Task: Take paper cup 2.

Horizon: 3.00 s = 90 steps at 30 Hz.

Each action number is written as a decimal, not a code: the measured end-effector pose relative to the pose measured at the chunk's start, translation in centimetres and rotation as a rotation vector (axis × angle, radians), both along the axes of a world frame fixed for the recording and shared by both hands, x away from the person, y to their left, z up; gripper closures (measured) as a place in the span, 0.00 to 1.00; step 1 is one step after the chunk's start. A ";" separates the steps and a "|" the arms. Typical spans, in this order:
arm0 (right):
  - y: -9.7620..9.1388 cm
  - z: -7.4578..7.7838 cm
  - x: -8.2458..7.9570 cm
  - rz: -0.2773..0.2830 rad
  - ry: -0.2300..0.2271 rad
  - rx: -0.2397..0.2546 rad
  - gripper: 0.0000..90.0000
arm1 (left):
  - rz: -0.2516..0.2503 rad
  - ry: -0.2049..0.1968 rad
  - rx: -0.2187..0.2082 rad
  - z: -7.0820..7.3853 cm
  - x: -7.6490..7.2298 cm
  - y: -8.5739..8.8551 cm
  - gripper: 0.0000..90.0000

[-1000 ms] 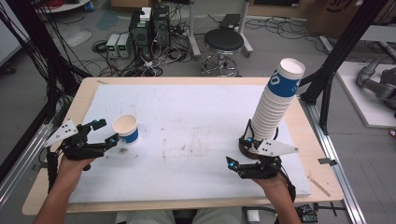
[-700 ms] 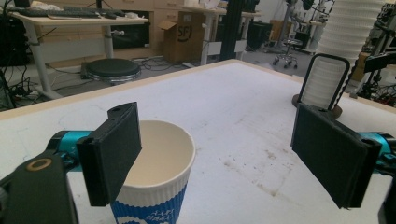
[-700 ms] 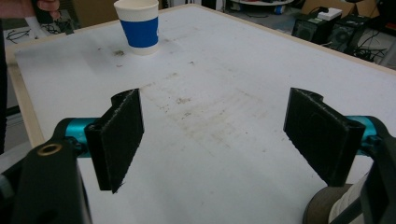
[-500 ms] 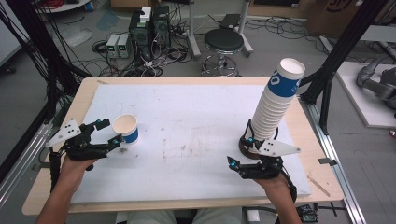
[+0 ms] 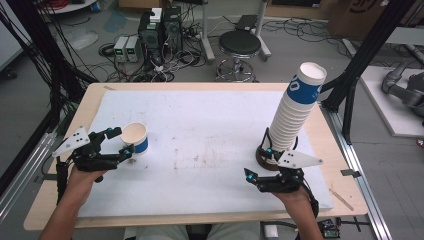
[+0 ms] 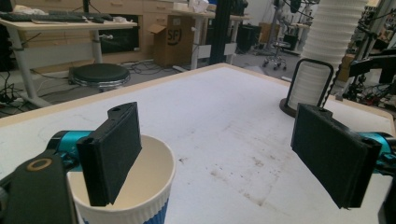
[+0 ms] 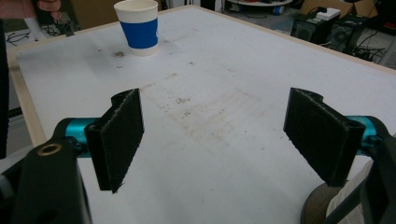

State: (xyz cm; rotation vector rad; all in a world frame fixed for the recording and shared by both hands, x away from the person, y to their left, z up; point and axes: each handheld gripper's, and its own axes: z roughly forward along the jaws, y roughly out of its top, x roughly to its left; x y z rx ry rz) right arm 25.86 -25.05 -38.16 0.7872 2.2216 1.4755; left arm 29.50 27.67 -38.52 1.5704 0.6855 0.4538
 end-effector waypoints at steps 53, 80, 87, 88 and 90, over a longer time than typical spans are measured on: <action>0.3 0.1 -0.1 0.045 0.032 -0.019 0.23 | -0.476 -0.057 0.014 15.6 8.0 -22.4 0.18; -1.0 0.2 -0.8 0.030 0.036 0.000 0.23 | -0.580 -0.022 0.046 19.1 10.5 -33.5 0.19; -1.2 0.1 -1.0 0.029 0.041 -0.006 0.23 | -0.590 -0.023 0.062 20.1 10.9 -35.6 0.19; -1.2 0.1 -1.0 0.031 0.040 -0.006 0.23 | -0.590 -0.024 0.065 20.4 11.0 -36.4 0.19; -1.2 0.2 -1.1 0.032 0.038 -0.007 0.23 | -0.588 -0.025 0.072 20.5 11.0 -36.7 0.19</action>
